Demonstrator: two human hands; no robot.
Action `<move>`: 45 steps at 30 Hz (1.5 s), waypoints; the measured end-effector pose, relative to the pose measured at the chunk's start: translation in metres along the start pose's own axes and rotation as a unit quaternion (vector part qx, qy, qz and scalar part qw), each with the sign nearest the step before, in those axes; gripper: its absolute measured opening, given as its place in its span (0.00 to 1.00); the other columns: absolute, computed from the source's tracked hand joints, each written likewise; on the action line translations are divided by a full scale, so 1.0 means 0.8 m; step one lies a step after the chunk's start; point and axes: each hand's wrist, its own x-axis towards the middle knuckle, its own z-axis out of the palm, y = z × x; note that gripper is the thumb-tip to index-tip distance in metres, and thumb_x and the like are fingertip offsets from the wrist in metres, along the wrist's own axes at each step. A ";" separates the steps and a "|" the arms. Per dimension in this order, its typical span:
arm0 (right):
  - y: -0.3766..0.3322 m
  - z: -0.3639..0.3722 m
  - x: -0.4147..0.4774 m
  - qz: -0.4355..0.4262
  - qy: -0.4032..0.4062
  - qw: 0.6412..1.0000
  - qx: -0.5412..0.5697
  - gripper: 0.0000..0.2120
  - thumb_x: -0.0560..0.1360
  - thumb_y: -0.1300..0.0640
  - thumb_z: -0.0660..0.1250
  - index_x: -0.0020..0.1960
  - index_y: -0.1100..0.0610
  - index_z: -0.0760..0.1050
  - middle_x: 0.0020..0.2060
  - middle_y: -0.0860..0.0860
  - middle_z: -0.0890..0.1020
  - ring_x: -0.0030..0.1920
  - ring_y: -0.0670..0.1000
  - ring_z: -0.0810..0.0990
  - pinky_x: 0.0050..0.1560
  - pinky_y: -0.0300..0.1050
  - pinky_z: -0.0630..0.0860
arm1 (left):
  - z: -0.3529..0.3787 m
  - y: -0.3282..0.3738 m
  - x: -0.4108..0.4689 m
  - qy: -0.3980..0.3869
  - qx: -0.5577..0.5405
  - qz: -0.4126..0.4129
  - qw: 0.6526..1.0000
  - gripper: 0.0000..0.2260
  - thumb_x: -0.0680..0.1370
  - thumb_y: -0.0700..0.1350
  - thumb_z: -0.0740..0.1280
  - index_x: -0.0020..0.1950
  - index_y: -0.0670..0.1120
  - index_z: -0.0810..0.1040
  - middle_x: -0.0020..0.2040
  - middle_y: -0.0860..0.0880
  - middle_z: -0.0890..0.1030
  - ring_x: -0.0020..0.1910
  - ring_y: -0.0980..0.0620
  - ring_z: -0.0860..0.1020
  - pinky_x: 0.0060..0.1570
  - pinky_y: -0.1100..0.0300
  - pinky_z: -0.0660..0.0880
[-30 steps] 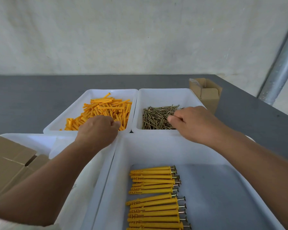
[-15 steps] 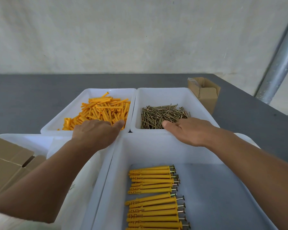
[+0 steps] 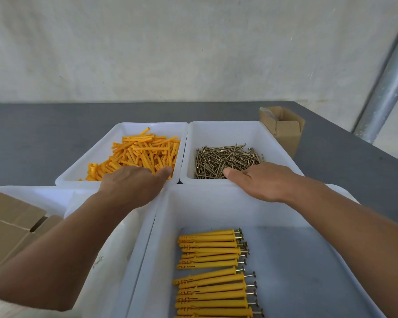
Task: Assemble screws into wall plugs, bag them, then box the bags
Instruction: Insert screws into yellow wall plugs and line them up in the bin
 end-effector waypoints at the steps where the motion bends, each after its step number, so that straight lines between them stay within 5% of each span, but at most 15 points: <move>1: 0.000 0.000 0.000 -0.001 0.001 1.000 -0.001 0.43 0.75 0.27 0.35 0.53 0.51 0.82 0.38 0.49 0.79 0.44 0.48 0.77 0.45 0.47 0.70 | 0.000 0.000 0.000 -0.002 -0.001 -0.001 1.000 0.34 0.77 0.70 0.41 0.41 0.49 0.78 0.50 0.47 0.79 0.53 0.46 0.74 0.57 0.47 0.72; 11: 0.001 0.002 -0.003 -0.018 0.023 1.000 -0.002 0.38 0.75 0.28 0.36 0.54 0.46 0.80 0.42 0.48 0.80 0.49 0.51 0.78 0.52 0.50 0.75 | -0.004 0.002 0.000 -0.011 0.000 -0.011 1.000 0.35 0.76 0.70 0.42 0.43 0.48 0.81 0.46 0.48 0.79 0.48 0.48 0.74 0.47 0.53 0.71; 14: 0.003 0.002 -0.003 -0.030 0.045 0.999 0.002 0.31 0.76 0.29 0.38 0.45 0.47 0.73 0.41 0.48 0.79 0.45 0.49 0.77 0.44 0.49 0.72 | -0.008 0.002 -0.003 -0.020 -0.004 0.011 1.000 0.34 0.78 0.68 0.42 0.44 0.47 0.80 0.45 0.48 0.80 0.48 0.48 0.75 0.50 0.54 0.72; 18: 0.002 0.000 -0.005 -0.044 0.040 0.998 0.022 0.28 0.77 0.30 0.40 0.39 0.45 0.70 0.38 0.45 0.76 0.43 0.47 0.75 0.47 0.49 0.73 | -0.015 0.004 -0.008 -0.013 -0.042 0.026 0.999 0.24 0.82 0.58 0.48 0.48 0.48 0.80 0.49 0.48 0.80 0.48 0.50 0.72 0.46 0.57 0.65; 22: 0.002 -0.005 -0.009 -0.066 0.042 0.996 0.044 0.27 0.78 0.32 0.44 0.31 0.47 0.65 0.29 0.47 0.70 0.33 0.47 0.70 0.38 0.46 0.66 | -0.026 0.007 -0.012 0.002 -0.056 0.066 0.996 0.13 0.81 0.46 0.54 0.50 0.49 0.78 0.45 0.52 0.77 0.45 0.53 0.71 0.36 0.63 0.63; 28: -0.001 -0.013 -0.015 -0.100 0.046 0.994 0.014 0.28 0.80 0.36 0.46 0.33 0.53 0.67 0.30 0.50 0.72 0.32 0.49 0.71 0.36 0.45 0.66 | -0.036 0.008 -0.012 0.041 -0.042 0.056 0.997 0.17 0.77 0.39 0.58 0.57 0.56 0.80 0.37 0.61 0.69 0.38 0.59 0.68 0.32 0.67 0.61; 31: -0.005 -0.016 -0.018 -0.108 0.058 0.992 -0.002 0.26 0.82 0.39 0.47 0.34 0.53 0.68 0.30 0.50 0.73 0.32 0.48 0.71 0.34 0.44 0.64 | -0.038 0.007 -0.015 0.079 -0.082 0.038 0.993 0.16 0.77 0.39 0.61 0.56 0.56 0.78 0.42 0.56 0.75 0.39 0.55 0.71 0.31 0.66 0.64; 34: -0.007 -0.019 -0.020 -0.110 0.063 0.992 -0.005 0.24 0.83 0.41 0.48 0.33 0.50 0.67 0.30 0.49 0.73 0.33 0.47 0.71 0.35 0.45 0.65 | -0.039 0.009 -0.019 0.115 -0.167 0.027 0.979 0.09 0.75 0.41 0.66 0.52 0.53 0.76 0.46 0.52 0.80 0.41 0.54 0.75 0.33 0.61 0.70; 39: -0.010 -0.023 -0.024 -0.107 0.061 0.992 -0.003 0.20 0.83 0.44 0.49 0.39 0.52 0.70 0.35 0.48 0.75 0.38 0.48 0.74 0.41 0.48 0.71 | -0.042 0.022 -0.026 0.169 -0.259 0.036 0.950 0.12 0.69 0.45 0.75 0.45 0.51 0.74 0.37 0.54 0.79 0.37 0.59 0.74 0.30 0.64 0.65; 42: -0.010 -0.026 -0.026 -0.100 0.070 0.993 0.002 0.17 0.84 0.46 0.50 0.40 0.51 0.68 0.35 0.46 0.74 0.37 0.46 0.72 0.37 0.45 0.67 | -0.037 0.029 -0.027 0.199 -0.307 0.060 0.929 0.11 0.68 0.45 0.77 0.40 0.51 0.74 0.35 0.55 0.80 0.36 0.61 0.76 0.31 0.70 0.66; 45: -0.012 -0.030 -0.026 -0.095 0.118 0.988 0.014 0.16 0.84 0.47 0.52 0.42 0.53 0.69 0.34 0.47 0.74 0.35 0.45 0.70 0.34 0.41 0.64 | -0.039 0.033 -0.029 0.240 -0.382 0.071 0.889 0.10 0.70 0.46 0.76 0.38 0.51 0.75 0.35 0.55 0.81 0.34 0.60 0.77 0.35 0.66 0.70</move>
